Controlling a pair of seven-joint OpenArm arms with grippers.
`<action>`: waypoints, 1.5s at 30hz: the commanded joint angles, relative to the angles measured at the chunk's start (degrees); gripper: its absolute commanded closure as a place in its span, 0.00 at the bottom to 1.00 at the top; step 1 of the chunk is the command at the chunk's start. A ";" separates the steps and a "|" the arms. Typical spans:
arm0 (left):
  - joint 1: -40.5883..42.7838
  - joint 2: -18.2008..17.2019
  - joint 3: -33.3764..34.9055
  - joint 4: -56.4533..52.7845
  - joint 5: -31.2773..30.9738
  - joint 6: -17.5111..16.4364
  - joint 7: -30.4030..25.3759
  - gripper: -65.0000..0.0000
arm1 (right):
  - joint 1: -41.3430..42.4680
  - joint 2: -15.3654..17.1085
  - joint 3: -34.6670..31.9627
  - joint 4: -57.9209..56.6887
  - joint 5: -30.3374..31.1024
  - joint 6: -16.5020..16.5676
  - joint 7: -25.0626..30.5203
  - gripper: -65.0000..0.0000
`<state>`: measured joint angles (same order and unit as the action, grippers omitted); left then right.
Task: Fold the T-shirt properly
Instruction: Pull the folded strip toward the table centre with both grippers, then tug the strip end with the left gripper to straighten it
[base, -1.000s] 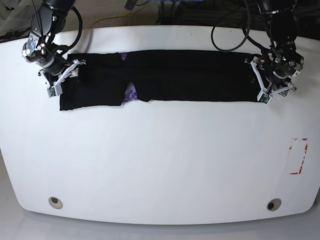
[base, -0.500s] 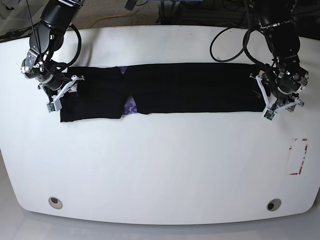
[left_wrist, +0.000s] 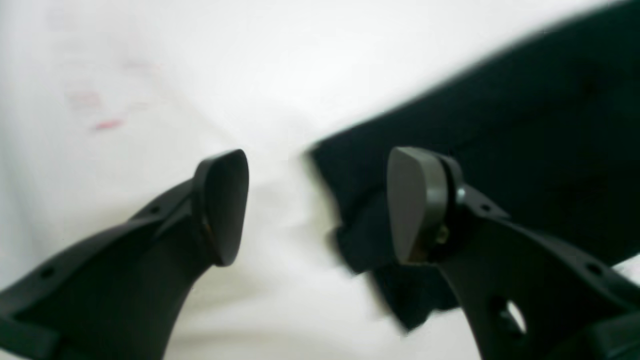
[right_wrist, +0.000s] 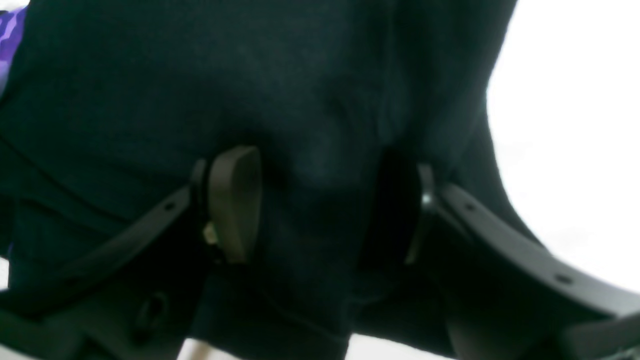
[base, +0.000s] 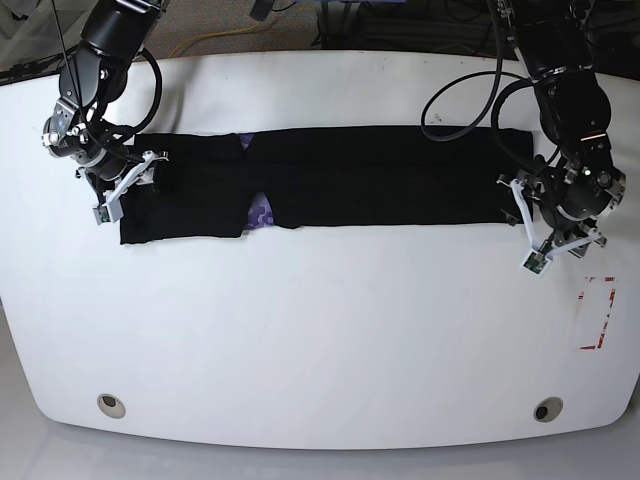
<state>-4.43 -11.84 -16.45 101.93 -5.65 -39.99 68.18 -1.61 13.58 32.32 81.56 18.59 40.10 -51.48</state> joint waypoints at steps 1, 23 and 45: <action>-2.12 -0.78 0.14 -3.60 0.33 -0.01 -4.31 0.38 | 0.60 0.53 0.26 0.59 0.18 -0.10 -0.08 0.45; 15.55 -5.35 1.28 5.63 -0.11 -0.01 -6.51 0.38 | 0.77 0.53 0.34 0.51 0.27 -0.10 0.01 0.45; 3.06 0.98 -7.42 2.91 -0.02 -0.01 -2.20 0.82 | 0.60 0.44 0.34 0.51 0.36 -0.10 0.01 0.45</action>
<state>1.10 -10.85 -23.55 106.48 -6.04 -40.12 66.41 -1.41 13.21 32.53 81.30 19.05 40.05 -51.27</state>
